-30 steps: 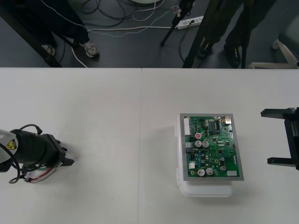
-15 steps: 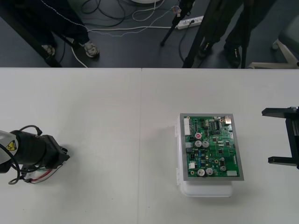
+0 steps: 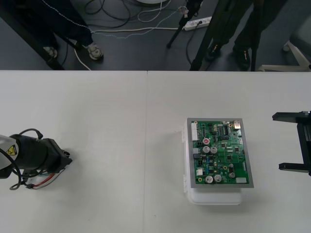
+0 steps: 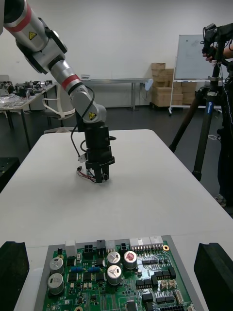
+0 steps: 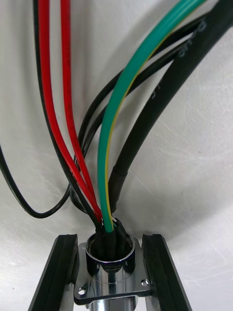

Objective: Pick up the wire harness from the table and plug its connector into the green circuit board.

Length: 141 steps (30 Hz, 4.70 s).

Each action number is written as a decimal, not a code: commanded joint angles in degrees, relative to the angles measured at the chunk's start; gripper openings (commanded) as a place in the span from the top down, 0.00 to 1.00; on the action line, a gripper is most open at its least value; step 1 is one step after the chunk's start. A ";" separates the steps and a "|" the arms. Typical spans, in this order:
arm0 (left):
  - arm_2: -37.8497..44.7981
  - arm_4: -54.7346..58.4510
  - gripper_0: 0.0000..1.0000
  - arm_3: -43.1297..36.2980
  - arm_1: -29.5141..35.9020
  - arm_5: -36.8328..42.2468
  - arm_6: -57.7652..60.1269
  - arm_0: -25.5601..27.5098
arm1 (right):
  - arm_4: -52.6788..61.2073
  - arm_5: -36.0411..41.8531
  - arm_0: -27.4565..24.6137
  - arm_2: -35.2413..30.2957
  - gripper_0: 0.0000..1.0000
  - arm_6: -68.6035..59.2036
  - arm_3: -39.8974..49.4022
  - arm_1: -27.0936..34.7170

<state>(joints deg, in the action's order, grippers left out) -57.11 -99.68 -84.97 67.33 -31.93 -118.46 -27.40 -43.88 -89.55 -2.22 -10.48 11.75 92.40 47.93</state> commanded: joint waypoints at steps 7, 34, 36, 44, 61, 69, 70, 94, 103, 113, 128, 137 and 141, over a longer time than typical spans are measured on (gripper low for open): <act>-0.54 3.62 1.00 -1.33 1.32 2.57 -5.29 -4.06 | 0.29 -0.45 1.08 -1.82 0.00 -0.14 -0.02 2.43; 19.50 22.07 1.00 -3.44 3.69 -17.99 -0.90 1.83 | 0.29 -0.45 1.08 -1.82 0.00 -0.14 -0.02 2.43; 22.66 23.21 1.00 -3.44 3.07 -19.93 -0.54 3.41 | 0.29 -0.45 1.08 -1.82 0.00 -0.14 -0.02 2.43; 34.44 24.18 1.00 -3.53 -1.23 -28.45 6.58 8.77 | 0.29 -0.45 1.08 -1.82 0.00 -0.14 -0.02 2.43; 54.04 18.82 1.00 -6.08 -13.89 -43.75 29.78 14.92 | 0.29 -0.45 1.08 -1.82 0.00 -0.14 -0.02 2.43; 60.63 18.56 1.00 -6.78 -20.48 -51.31 41.29 15.98 | 0.29 -0.45 1.08 -1.82 0.00 -0.14 -0.02 2.43; 61.42 18.12 1.00 -7.05 -21.45 -52.36 43.14 15.98 | 0.29 -0.45 1.08 -1.82 0.00 -0.14 -0.02 2.43; 71.35 11.09 1.00 -15.48 -39.73 -58.07 78.47 13.08 | 0.29 -0.45 1.08 -1.82 0.00 -0.14 -0.02 2.43; 72.14 11.17 1.00 -15.48 -42.19 -58.07 89.10 9.47 | 0.29 -0.45 1.08 -1.82 0.00 -0.14 -0.02 2.43; 69.42 14.60 1.00 -15.48 -42.19 -58.07 103.25 5.08 | 0.29 -0.45 1.08 -1.82 0.00 -0.14 -0.02 2.43; 65.55 18.56 1.00 -15.48 -45.00 -58.07 119.69 1.56 | 0.29 -0.45 1.08 -1.82 0.00 -0.14 -0.02 2.43; 67.40 14.43 1.00 -20.41 -48.34 -58.07 125.93 4.46 | 0.29 -0.45 1.08 -1.82 0.00 -0.14 -0.02 2.43; 66.43 13.28 1.00 -22.60 -48.52 -58.07 126.46 7.10 | 0.29 -0.45 1.08 -1.82 0.00 -0.14 -0.02 2.43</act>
<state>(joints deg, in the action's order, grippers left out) 8.94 -85.71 -103.70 20.13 -88.18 3.67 -22.48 -43.88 -89.55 -2.15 -10.51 11.75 92.37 47.94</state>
